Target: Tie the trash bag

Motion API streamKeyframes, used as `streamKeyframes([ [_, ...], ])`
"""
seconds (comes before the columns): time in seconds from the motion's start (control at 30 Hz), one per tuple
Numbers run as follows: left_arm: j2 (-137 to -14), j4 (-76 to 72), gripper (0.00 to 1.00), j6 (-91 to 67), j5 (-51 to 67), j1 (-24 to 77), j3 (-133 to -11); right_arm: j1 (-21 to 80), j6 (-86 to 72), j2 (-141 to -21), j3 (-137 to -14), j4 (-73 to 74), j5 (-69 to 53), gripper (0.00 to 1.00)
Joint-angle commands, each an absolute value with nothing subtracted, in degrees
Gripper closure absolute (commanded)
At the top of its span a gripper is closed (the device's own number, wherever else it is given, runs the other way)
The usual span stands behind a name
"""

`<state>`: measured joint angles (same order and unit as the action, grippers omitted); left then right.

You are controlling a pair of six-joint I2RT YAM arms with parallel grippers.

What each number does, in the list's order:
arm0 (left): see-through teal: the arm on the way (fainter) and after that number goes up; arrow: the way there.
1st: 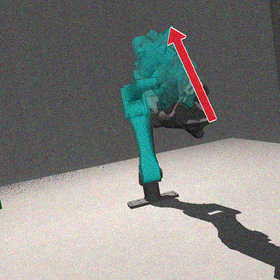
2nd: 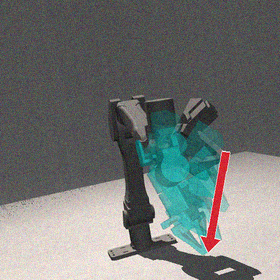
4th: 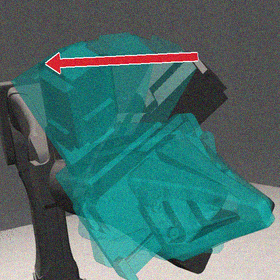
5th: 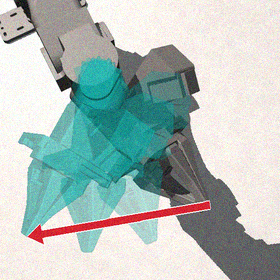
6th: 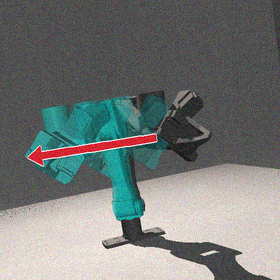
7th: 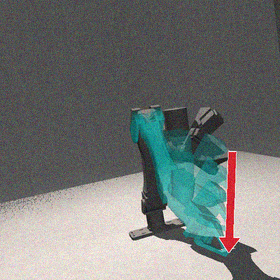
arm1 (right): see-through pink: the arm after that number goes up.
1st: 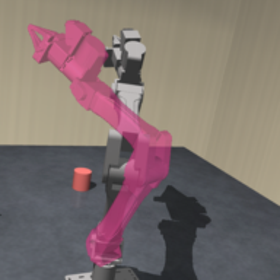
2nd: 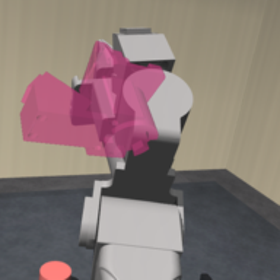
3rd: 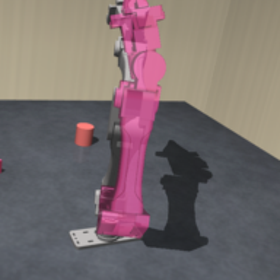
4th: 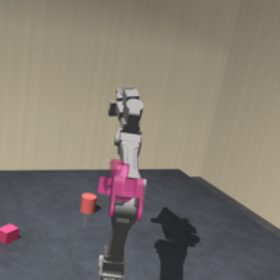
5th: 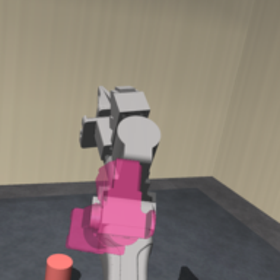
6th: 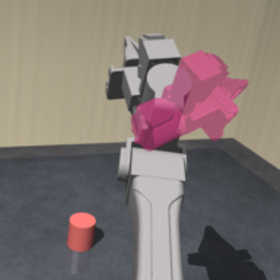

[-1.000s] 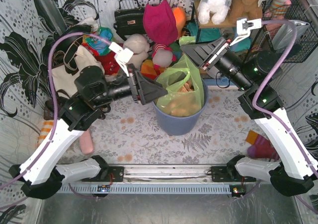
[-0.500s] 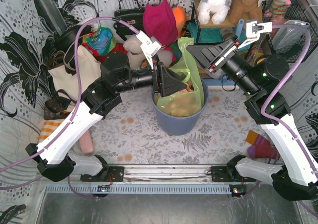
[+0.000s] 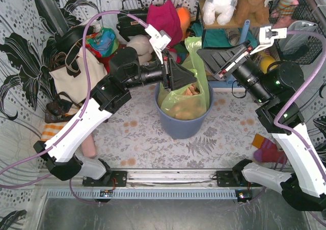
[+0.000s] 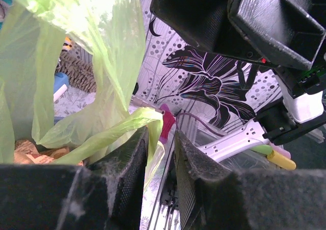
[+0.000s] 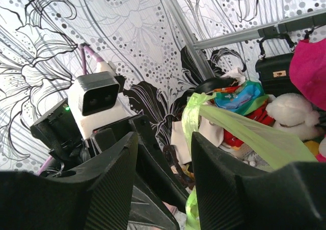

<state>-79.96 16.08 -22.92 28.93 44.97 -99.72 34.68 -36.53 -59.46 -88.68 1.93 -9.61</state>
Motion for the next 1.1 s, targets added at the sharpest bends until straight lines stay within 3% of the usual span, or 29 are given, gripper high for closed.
streamKeyframes([
  [0.0,-79.8,14.6,0.64,-23.0,26.7,45.2,-101.5,34.4,-34.5,-58.0,-88.2,5.0,-6.5,0.54],
  [0.13,-80.5,16.4,0.61,-22.8,25.0,45.2,-101.9,34.4,-32.7,-58.3,-89.3,9.3,-3.3,0.54],
  [0.37,-80.8,19.9,0.95,-22.5,23.3,45.4,-103.1,34.4,-32.4,-61.0,-90.8,10.2,-5.7,0.49],
  [0.57,-77.7,26.1,1.00,-21.4,18.5,45.4,-102.8,34.4,-31.4,-64.8,-93.6,9.6,-9.3,0.50],
  [0.67,-76.0,30.9,1.00,-20.8,15.0,45.4,-102.7,34.4,-30.5,-66.9,-95.3,9.2,-11.8,0.61],
  [0.77,-74.5,37.2,1.00,-20.5,10.9,45.4,-103.5,34.4,-29.9,-68.9,-98.2,9.8,-13.2,0.95],
  [0.8,-74.2,40.0,1.00,-20.5,8.9,45.4,-104.2,34.4,-29.8,-69.2,-98.7,10.1,-12.7,1.00],
  [1.07,-77.2,65.3,1.00,-20.9,-14.5,45.4,-115.2,34.4,-29.0,-67.3,-96.3,9.0,-10.1,1.00],
])
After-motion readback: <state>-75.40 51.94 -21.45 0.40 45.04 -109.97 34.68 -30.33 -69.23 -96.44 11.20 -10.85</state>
